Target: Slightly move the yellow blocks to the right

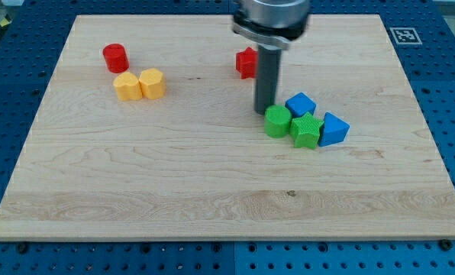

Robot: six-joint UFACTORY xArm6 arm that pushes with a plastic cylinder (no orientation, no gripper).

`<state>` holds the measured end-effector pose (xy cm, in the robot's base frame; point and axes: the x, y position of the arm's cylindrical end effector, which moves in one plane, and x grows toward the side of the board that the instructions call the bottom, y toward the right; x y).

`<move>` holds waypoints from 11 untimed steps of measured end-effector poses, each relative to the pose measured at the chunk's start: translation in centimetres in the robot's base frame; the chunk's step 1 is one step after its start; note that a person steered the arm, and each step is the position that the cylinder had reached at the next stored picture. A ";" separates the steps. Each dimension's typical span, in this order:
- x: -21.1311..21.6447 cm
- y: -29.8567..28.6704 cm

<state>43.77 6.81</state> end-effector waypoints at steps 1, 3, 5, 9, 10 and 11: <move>0.5 -1.8; -0.5 -19.7; -4.6 -34.0; -4.3 -25.1; -5.6 -25.6; -5.9 -22.8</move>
